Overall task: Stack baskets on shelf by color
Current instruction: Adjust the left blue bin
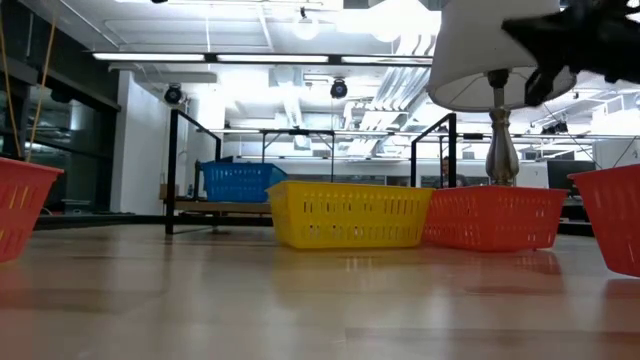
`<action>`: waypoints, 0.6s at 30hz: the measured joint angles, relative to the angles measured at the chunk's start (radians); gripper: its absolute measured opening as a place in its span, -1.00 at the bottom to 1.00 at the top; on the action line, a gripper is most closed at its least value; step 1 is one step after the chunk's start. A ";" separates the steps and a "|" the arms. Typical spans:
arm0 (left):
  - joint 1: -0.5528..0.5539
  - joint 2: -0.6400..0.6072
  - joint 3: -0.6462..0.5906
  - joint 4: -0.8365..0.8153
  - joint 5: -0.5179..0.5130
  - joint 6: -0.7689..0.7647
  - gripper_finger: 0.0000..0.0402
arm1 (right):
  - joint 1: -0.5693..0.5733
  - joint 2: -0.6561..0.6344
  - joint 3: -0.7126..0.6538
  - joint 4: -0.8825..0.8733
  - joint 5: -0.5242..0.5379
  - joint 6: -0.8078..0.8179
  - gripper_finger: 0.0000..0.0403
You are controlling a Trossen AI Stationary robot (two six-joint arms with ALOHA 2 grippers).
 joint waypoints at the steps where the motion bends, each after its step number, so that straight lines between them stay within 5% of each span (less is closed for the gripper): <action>1: 0.000 0.006 0.000 0.000 0.000 0.002 -0.56 | 0.000 0.014 0.000 0.045 -0.025 0.000 -1.00; 10: 0.000 0.056 0.000 0.077 0.008 -0.014 -0.56 | 0.093 0.249 0.000 0.406 -0.077 -0.099 -1.00; 18: 0.000 0.084 0.000 0.137 0.031 -0.015 -0.56 | 0.250 0.477 0.031 0.497 -0.082 -0.223 -1.00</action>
